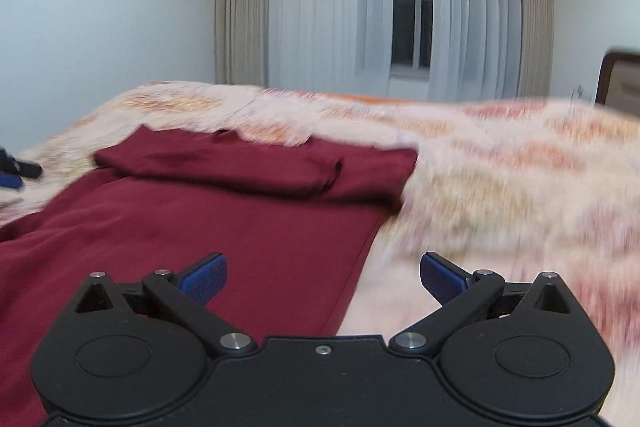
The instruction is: Fold small clothes
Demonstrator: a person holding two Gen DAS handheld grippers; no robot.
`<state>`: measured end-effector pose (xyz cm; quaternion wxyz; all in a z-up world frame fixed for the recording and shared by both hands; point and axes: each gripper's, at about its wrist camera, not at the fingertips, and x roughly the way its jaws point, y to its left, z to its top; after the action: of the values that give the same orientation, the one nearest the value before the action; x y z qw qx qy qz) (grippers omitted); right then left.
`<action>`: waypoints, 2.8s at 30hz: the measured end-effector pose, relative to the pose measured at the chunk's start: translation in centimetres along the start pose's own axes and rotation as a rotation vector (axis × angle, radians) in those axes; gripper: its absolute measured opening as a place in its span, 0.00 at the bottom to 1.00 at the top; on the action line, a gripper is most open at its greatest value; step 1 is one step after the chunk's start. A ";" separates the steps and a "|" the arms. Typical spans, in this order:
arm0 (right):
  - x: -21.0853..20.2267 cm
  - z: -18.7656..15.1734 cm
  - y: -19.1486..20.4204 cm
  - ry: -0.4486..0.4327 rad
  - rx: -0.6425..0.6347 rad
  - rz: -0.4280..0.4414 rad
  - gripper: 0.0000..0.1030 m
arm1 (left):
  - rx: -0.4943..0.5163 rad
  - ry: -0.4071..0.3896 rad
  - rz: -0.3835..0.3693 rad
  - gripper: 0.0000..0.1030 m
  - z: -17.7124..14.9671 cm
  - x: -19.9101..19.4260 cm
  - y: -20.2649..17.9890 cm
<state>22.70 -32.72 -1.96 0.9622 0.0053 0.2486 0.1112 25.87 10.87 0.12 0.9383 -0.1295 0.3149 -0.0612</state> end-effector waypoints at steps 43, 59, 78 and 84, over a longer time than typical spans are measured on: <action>-13.3 -7.8 4.2 -0.036 0.265 -0.019 0.11 | -0.140 0.092 -0.049 0.01 -6.1 -10.3 -1.5; -14.3 -8.0 3.6 -0.027 0.228 -0.055 0.10 | -0.097 0.090 0.041 0.01 -7.1 -11.5 0.6; -13.6 -9.5 4.3 -0.030 0.135 -0.060 0.45 | 0.016 -0.010 0.056 0.81 -8.3 -12.7 -0.9; -14.2 -9.4 6.2 -0.082 -0.011 -0.035 0.82 | 0.183 -0.096 0.065 0.99 -8.5 -13.6 -3.7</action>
<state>4.79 -30.20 -2.97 0.9733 0.0002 0.2086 0.0956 9.79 8.30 2.47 0.9616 -0.0356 0.2668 -0.0529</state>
